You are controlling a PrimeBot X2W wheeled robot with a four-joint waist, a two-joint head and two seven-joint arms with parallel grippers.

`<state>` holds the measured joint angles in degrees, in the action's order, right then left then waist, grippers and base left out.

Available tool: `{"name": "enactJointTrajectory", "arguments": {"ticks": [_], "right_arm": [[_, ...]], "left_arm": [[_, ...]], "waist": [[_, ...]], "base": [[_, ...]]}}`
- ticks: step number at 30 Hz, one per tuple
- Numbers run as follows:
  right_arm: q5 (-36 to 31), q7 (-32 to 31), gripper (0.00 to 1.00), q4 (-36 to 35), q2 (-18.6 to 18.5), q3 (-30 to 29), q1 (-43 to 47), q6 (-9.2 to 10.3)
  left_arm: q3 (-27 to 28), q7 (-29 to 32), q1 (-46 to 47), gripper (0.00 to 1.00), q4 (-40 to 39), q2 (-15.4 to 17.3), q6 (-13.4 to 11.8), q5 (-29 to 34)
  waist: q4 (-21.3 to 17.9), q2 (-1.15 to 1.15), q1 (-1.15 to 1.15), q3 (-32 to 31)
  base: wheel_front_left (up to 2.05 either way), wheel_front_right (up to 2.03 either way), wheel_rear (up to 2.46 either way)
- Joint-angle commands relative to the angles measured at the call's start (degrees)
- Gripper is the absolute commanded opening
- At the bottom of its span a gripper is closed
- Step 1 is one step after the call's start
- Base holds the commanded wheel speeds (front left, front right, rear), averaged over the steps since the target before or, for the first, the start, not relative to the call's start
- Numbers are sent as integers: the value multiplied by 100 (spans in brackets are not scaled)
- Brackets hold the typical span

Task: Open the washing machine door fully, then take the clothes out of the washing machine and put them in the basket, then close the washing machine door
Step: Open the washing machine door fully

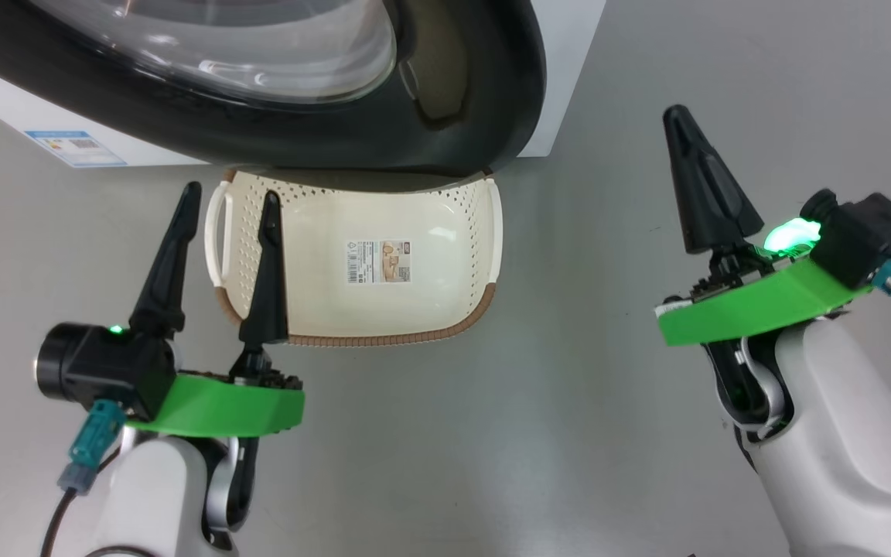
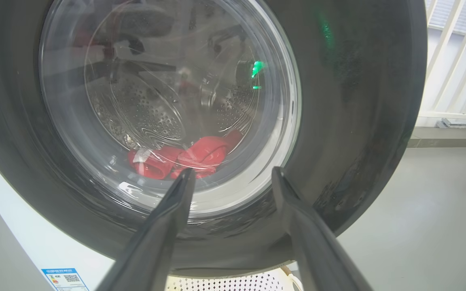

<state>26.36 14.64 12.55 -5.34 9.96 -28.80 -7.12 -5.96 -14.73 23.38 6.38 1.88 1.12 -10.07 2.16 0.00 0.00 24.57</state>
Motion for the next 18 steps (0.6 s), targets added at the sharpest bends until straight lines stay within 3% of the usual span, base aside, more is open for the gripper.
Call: {"name": "enactJointTrajectory", "arguments": {"ticks": [1,8,18], "right_arm": [[312,36,0,-122,55,185,-160,-36],[2017,-93,0,46,-7,333,-836,-36],[4468,-1304,0,202,49,245,-1900,-36]], "left_arm": [[135,-27,-73,100,-184,115,16,55],[48,-27,-39,100,-232,111,32,59],[-38,-27,-1,100,-340,107,29,66]], "waist": [[7,0,0,10],[104,0,0,55],[278,0,0,146]], "base": [[0,0,0],[0,0,0],[0,0,0]]}}
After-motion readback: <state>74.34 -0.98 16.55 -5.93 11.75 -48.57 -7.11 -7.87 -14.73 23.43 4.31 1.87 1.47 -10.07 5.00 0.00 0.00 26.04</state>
